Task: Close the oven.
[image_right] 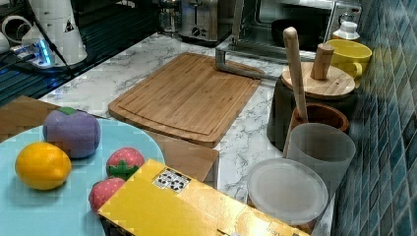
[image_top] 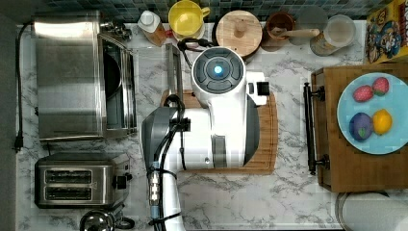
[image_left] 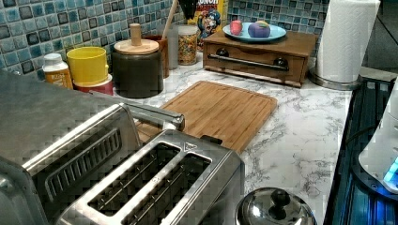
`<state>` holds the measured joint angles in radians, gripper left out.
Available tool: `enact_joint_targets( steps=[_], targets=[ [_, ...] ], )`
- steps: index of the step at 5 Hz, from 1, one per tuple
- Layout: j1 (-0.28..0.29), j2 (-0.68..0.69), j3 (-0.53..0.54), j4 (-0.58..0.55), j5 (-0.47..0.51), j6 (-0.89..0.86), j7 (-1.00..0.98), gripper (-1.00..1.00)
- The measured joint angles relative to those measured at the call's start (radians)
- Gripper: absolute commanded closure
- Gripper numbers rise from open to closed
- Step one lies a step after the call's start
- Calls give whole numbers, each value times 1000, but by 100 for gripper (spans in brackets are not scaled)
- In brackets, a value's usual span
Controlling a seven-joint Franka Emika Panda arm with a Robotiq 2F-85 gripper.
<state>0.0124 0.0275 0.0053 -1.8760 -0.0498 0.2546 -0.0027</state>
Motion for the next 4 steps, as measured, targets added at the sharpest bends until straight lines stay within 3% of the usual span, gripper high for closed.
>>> enact_joint_targets(
  steps=[2,3,4],
  targets=[
    [-7,8,12,-9,-1,-13,-24,100],
    [-2,14,9,-41,35,97,-148,100],
    [-12,13,8,-94,188,278,-378,100]
  ],
)
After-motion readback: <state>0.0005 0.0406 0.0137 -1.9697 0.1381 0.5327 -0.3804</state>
